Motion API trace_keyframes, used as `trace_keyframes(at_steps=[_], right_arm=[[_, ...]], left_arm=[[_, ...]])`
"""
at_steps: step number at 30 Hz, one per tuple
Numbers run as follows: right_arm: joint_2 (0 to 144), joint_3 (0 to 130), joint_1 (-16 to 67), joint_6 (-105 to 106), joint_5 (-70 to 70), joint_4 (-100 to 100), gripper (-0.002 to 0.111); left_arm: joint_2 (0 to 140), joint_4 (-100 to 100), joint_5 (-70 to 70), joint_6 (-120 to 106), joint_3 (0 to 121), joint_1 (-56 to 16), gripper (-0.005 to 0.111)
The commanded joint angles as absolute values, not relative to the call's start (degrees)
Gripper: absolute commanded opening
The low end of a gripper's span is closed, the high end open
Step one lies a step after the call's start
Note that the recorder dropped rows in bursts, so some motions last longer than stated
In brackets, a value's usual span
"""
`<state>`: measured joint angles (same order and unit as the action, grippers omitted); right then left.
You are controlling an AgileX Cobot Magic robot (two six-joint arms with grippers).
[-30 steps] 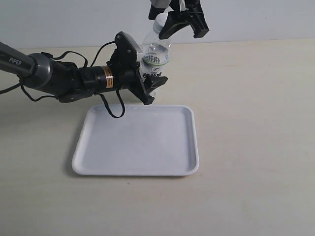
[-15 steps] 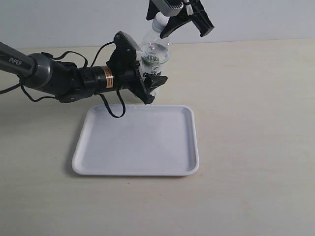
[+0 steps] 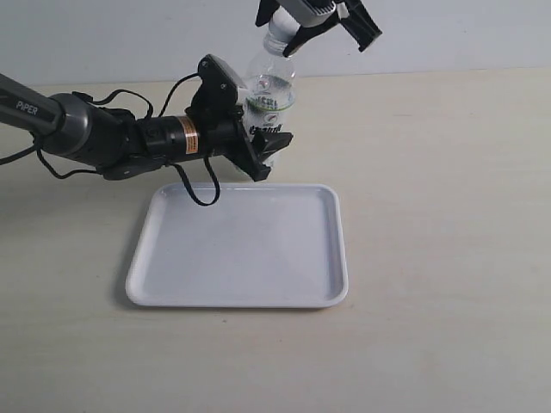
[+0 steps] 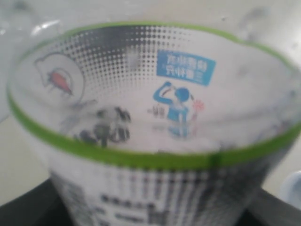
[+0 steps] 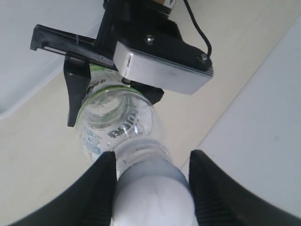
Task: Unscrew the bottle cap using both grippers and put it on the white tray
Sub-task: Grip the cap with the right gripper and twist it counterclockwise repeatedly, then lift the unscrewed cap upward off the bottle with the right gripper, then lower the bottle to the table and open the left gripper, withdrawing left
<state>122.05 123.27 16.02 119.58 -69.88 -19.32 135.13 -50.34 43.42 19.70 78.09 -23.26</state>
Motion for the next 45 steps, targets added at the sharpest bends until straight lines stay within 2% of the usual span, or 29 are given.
trace_keyframes(at_steps=[1,11,20,29,33,38,41,45], right_arm=[[121.94,125.73,15.94,112.82,-69.96,-19.97,0.0],[117.09,125.85,15.94,74.4,-69.96,-21.0,0.0],[112.21,122.33,15.94,35.47,-69.96,-9.37,0.0],[102.84,102.57,15.94,30.02,-69.96,-9.73,0.0],[97.07,88.6,16.75,31.79,-69.2,-24.43,0.0],[96.12,69.47,25.55,32.75,-52.41,-23.78,0.0],[96.12,65.25,29.61,32.63,-46.56,-24.19,0.0],[96.87,63.55,30.64,32.73,-37.96,-25.28,0.0]], left_arm=[[134.62,-50.16,45.03,19.49,78.12,-23.42,0.0],[134.62,-44.42,45.14,19.72,78.12,-23.22,0.0],[136.01,-41.72,49.63,21.68,78.0,-22.35,0.0],[137.08,-44.03,54.04,27.02,78.0,-20.15,0.0],[137.08,-45.22,54.31,27.02,78.0,-20.15,0.0],[137.08,-45.69,53.79,27.02,78.0,-20.15,0.0],[137.08,-45.69,53.11,27.02,78.0,-20.15,0.0],[137.08,-45.69,52.63,27.49,78.0,-20.15,0.0]])
